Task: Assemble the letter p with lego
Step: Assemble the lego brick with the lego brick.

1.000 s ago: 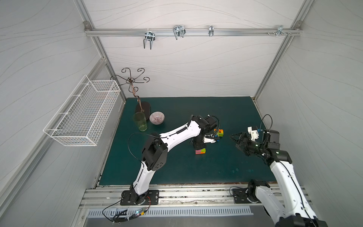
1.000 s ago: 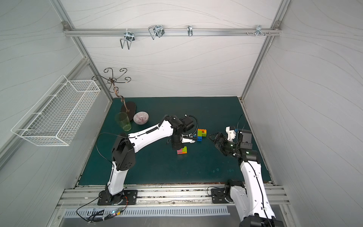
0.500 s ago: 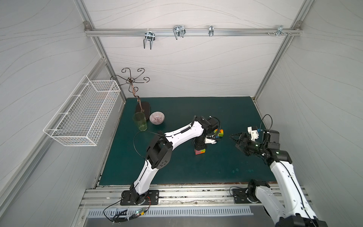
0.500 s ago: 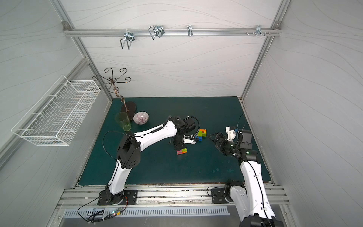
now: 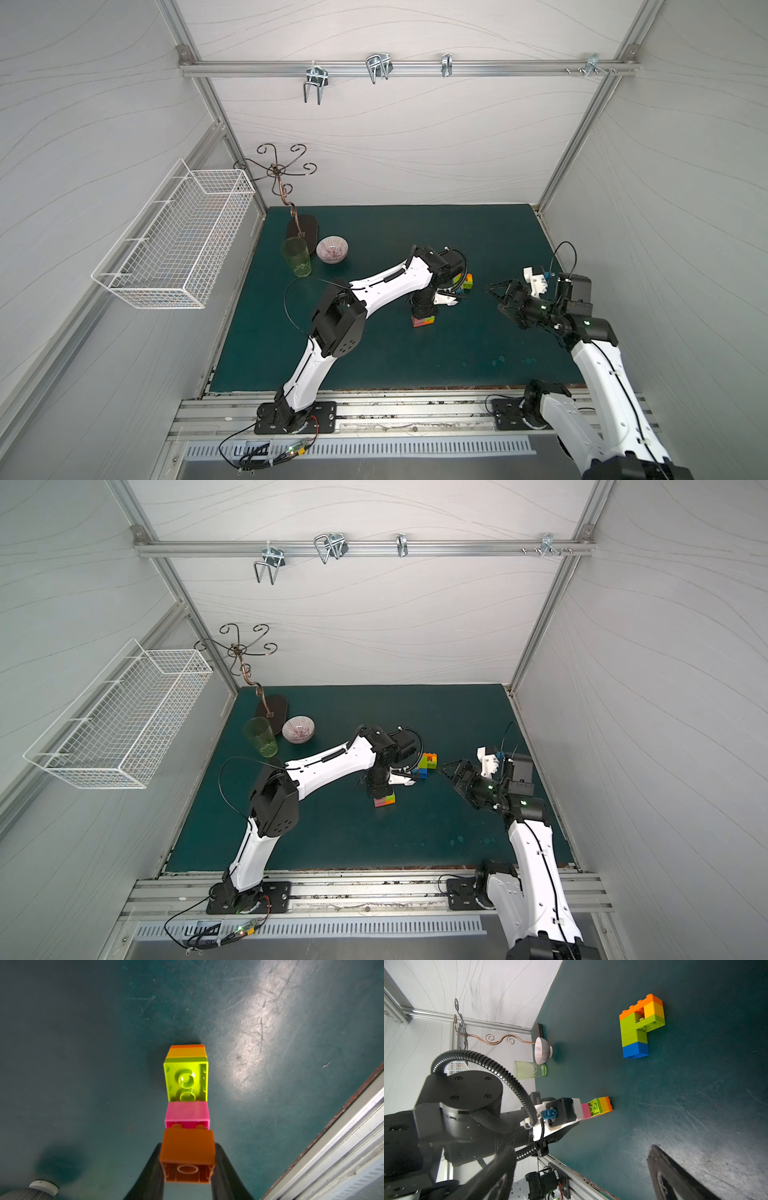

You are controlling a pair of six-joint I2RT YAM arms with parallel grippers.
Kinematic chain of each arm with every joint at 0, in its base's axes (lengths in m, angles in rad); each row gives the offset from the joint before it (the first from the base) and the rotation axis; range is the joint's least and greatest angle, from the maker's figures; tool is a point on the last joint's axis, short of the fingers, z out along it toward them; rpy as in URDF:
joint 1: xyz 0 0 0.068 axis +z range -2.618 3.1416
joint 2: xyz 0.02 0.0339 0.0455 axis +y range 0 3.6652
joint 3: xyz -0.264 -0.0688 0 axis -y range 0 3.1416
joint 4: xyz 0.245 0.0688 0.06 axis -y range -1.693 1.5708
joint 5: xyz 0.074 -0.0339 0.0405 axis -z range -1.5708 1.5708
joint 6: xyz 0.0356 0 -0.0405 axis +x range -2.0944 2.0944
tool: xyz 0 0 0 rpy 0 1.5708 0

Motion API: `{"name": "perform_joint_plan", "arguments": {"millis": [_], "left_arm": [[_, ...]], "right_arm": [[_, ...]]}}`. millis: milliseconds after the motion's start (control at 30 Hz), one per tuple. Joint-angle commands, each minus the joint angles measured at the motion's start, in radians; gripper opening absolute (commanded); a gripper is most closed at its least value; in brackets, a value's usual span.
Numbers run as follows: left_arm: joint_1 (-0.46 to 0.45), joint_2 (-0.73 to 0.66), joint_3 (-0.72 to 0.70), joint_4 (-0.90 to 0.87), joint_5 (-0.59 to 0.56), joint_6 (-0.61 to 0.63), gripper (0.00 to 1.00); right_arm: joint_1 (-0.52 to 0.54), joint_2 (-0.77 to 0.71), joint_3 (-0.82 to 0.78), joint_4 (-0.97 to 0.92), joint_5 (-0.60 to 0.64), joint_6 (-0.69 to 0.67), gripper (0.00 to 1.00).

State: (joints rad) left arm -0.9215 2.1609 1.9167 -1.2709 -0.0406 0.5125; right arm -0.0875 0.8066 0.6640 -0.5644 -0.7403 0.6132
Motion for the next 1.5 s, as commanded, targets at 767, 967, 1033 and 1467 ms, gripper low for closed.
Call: {"name": "perform_joint_plan", "arguments": {"millis": [767,967,1033,1467], "left_arm": [[-0.011,0.160,0.141,-0.135,0.046,-0.082,0.23],[-0.012,0.192,0.171,-0.171,0.060,-0.117,0.24],[-0.012,0.195,0.176,-0.178,0.060,-0.124,0.24],[-0.023,0.098,0.054,-0.064,0.060,-0.098,0.22]], "right_arm": [[-0.001,-0.015,-0.012,0.017,-0.022,0.004,0.99],[-0.001,-0.014,-0.012,0.018,-0.027,0.005,0.99],[0.000,-0.014,-0.011,0.017,-0.025,0.004,0.99],[0.000,-0.012,-0.007,0.017,-0.030,0.005,0.99]]}}
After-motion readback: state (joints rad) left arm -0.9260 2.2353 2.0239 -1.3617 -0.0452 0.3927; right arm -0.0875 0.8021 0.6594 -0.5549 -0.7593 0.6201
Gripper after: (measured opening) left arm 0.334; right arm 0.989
